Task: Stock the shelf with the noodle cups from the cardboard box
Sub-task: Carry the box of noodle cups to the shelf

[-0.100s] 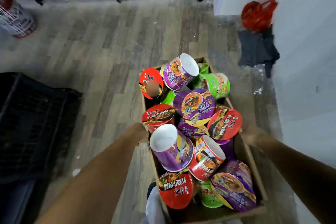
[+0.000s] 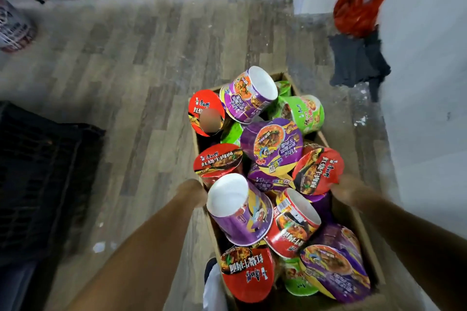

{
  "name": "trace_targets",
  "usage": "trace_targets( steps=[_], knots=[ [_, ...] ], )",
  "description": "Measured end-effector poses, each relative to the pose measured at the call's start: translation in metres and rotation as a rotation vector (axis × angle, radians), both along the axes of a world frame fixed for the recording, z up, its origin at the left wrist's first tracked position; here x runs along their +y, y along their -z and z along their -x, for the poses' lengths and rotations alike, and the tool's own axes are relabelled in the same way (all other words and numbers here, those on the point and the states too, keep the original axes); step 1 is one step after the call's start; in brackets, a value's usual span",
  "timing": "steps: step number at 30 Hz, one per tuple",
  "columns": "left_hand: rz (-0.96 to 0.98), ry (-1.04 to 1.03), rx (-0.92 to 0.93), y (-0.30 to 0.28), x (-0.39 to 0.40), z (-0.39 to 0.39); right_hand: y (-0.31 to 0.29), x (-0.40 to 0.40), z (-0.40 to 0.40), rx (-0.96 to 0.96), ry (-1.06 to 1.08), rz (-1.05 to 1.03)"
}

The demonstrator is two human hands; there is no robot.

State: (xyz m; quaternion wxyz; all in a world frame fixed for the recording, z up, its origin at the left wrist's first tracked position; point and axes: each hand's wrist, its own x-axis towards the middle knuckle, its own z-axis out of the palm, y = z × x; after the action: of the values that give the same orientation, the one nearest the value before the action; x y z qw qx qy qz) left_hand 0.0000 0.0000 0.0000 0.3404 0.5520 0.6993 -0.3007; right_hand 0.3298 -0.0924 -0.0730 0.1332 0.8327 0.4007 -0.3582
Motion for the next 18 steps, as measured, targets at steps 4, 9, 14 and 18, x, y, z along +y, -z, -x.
trace_targets(
  steps=[4,9,14,18],
  knots=[
    [0.017,-0.242,-0.071,0.037,0.007,0.010,0.023,-0.002,0.006,-0.135,0.129,-0.004],
    [0.046,-0.438,-0.165,0.060,0.008,0.016,0.033,0.010,0.005,-0.256,0.201,-0.003],
    [0.025,-0.566,-0.182,0.075,0.005,0.017,0.050,0.000,-0.019,-0.164,0.131,-0.018],
    [0.065,-0.552,-0.200,0.079,0.009,0.018,0.045,-0.005,-0.017,-0.106,0.189,-0.086]
  ],
)
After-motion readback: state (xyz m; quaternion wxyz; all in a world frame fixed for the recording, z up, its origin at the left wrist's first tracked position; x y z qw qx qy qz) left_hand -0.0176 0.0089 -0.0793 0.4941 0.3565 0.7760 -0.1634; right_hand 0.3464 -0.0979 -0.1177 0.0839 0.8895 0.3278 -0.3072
